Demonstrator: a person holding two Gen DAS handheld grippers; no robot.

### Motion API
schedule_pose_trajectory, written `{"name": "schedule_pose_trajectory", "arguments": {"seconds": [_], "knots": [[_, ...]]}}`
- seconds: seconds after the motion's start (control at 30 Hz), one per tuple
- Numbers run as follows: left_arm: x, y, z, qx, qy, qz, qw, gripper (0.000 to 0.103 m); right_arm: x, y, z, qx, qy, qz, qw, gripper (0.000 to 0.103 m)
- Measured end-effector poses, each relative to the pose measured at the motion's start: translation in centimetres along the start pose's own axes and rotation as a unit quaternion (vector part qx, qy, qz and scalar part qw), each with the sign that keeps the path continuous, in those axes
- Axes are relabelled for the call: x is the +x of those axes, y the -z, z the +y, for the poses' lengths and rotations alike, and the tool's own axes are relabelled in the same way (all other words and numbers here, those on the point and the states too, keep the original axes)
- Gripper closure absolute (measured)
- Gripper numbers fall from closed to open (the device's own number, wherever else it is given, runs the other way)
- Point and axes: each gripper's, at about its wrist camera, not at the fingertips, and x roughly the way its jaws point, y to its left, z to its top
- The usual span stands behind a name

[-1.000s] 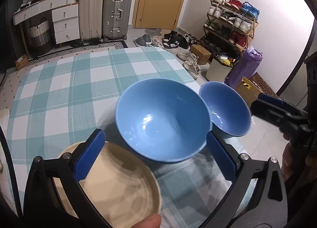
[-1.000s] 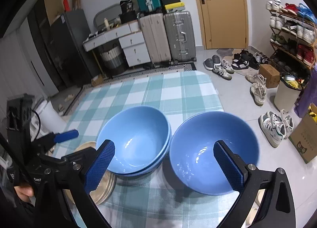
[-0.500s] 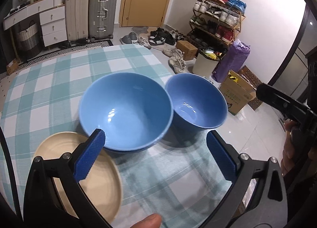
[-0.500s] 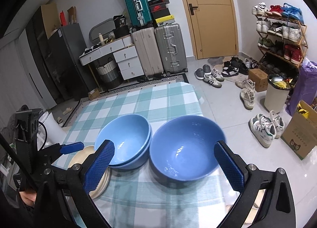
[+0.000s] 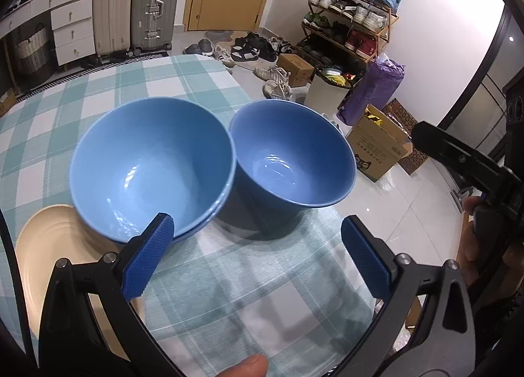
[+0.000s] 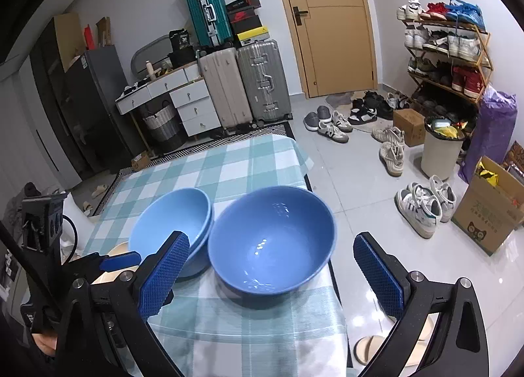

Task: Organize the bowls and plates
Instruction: 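Move both open grippers back toward the blue bowls on the cloth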

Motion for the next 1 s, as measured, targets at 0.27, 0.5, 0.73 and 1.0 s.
{"name": "schedule_pose_trajectory", "arguments": {"seconds": [0.27, 0.5, 0.73, 1.0], "knots": [[2.0, -0.4, -0.7, -0.015, 0.036, 0.021, 0.9990, 0.027, 1.4, 0.4, -2.5, 0.024, 0.003, 0.009, 1.000, 0.001], [3.8, -0.7, -0.3, -0.035, 0.081, 0.034, 0.9956, 0.059, 3.1, 0.7, -3.9, 0.034, 0.002, 0.019, 0.999, 0.001], [6.1, -1.3, 0.0, -0.046, 0.066, 0.047, 0.9957, 0.063, 5.7, 0.7, -4.8, 0.039, 0.004, 0.036, 0.999, 0.001], [8.4, -2.0, 0.3, -0.057, 0.054, 0.057, 0.9953, 0.063, 8.3, 0.6, -5.2, 0.032, 0.015, 0.045, 0.998, 0.001]]}}
